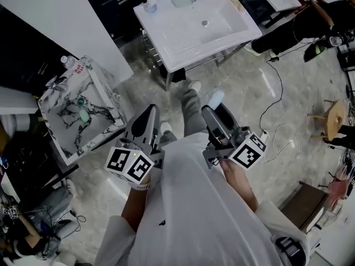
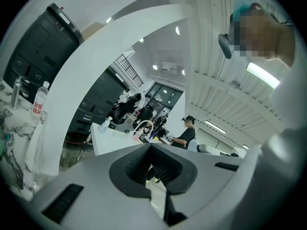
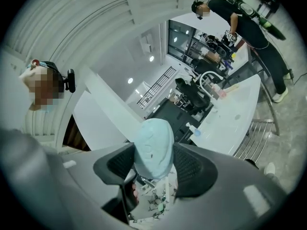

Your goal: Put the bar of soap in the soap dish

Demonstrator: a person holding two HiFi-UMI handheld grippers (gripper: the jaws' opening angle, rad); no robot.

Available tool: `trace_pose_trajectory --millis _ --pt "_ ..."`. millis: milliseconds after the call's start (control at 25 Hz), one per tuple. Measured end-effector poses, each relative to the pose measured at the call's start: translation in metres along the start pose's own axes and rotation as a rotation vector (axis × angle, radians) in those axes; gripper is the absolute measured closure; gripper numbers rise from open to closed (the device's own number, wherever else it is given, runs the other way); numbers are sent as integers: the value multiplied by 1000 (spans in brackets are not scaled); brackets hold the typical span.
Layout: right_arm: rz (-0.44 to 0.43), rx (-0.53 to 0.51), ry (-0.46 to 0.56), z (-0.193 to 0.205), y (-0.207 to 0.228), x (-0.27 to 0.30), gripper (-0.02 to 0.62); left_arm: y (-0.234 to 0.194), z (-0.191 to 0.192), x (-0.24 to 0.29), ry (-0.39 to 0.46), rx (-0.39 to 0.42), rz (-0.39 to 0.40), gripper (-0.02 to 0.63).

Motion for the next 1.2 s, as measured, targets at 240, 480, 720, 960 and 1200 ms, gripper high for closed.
trace_pose_trajectory --millis 240,480,720,960,1200 --pt "-1 47 -30 -6 17 20 328 -11 0 14 -32 13 -14 598" --pt "-38 51 -33 -18 21 52 328 -18 -15 36 -34 46 -10 598" --pt "-39 42 -27 -42 31 84 328 -38 -23 68 -40 28 -24 598" --pt "-51 33 -23 -76 39 115 328 -50 -43 107 -29 54 -24 598" --pt "-71 39 -25 -112 48 150 328 -61 -53 151 -19 33 -30 597"
Point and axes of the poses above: the fingertips, and each gripper's own axes: x forward along the fingers, y to its right, z out of its underside, the point moved 3 cm from there along -x, backward along the fingers, and after that the axes turned 15 degrees about x, right-handed, at the moved point
